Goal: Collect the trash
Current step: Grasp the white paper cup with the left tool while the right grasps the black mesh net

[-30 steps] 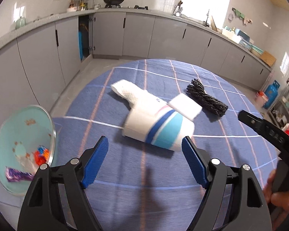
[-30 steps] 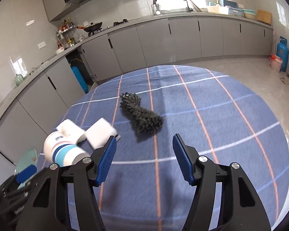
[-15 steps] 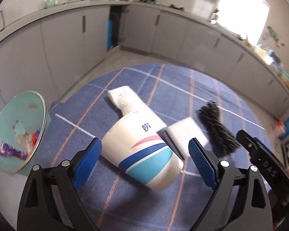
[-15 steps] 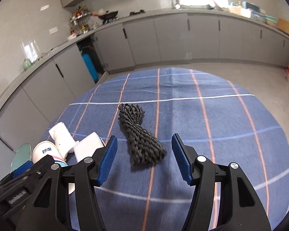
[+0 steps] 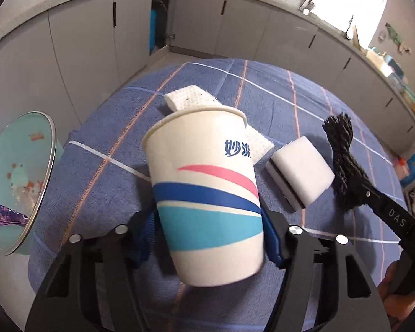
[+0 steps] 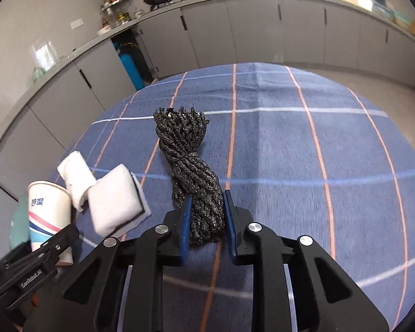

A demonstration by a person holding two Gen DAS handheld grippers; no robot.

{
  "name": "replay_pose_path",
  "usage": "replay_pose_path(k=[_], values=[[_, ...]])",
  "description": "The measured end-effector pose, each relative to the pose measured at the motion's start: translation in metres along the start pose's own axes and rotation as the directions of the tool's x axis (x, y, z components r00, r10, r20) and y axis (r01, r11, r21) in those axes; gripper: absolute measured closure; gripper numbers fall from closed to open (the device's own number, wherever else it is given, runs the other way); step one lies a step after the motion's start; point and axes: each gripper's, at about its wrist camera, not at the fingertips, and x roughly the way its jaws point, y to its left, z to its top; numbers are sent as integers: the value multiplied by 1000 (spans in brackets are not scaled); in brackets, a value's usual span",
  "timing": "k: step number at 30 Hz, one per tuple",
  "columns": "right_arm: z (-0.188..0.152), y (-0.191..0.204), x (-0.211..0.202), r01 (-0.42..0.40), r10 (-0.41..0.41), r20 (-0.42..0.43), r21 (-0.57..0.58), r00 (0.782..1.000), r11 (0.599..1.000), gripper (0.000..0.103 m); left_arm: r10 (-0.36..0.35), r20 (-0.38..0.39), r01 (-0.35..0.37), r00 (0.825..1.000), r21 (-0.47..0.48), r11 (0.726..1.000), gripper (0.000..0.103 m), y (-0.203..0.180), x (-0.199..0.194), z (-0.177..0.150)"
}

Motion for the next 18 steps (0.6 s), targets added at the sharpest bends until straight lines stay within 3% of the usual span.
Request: replay_pose_path(k=[7, 18], values=[[-35, 7, -44, -21, 15, 69, 82, 998, 996, 82, -58, 2, 58, 998, 42, 997, 46, 13, -18, -13], [-72, 42, -96, -29, 3, 171, 150, 985, 988, 82, -49, 90, 33, 995, 165, 986, 46, 27, -69, -30]])
